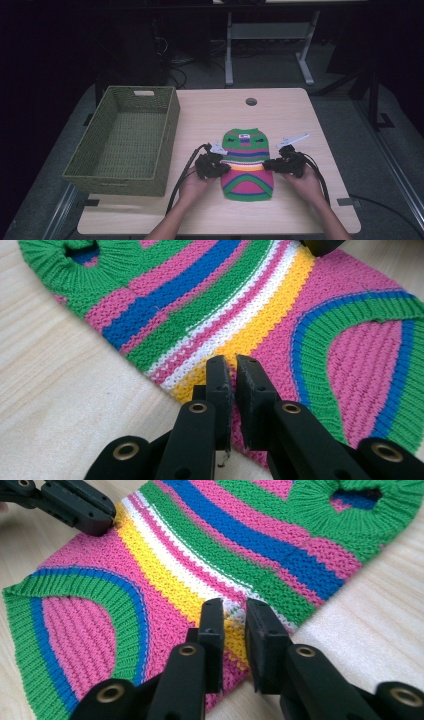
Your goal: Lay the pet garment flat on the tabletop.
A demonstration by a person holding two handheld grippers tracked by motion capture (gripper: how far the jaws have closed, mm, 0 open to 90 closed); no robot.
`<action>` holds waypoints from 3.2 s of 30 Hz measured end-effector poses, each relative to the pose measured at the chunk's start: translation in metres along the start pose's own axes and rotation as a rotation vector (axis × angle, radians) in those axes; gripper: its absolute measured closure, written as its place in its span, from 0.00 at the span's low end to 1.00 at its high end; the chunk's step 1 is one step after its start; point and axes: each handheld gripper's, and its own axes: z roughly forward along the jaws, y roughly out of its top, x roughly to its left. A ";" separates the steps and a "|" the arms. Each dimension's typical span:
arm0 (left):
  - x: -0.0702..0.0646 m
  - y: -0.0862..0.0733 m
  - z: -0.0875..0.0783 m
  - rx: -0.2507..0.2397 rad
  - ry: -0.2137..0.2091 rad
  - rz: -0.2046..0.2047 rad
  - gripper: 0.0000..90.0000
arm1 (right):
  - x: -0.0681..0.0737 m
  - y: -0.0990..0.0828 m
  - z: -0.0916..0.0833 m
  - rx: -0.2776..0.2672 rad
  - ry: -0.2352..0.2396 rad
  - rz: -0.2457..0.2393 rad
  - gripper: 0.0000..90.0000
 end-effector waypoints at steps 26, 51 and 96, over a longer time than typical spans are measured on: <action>0.004 -0.014 -0.027 -0.096 0.020 -0.076 0.50 | 0.002 -0.005 -0.019 -0.032 -0.011 0.000 0.39; -0.007 -0.030 -0.045 -0.117 0.015 -0.078 0.25 | 0.006 -0.018 -0.046 -0.048 -0.009 -0.023 0.29; -0.030 -0.062 -0.071 -0.139 -0.005 -0.053 0.23 | 0.006 -0.070 -0.070 -0.078 -0.007 -0.001 0.26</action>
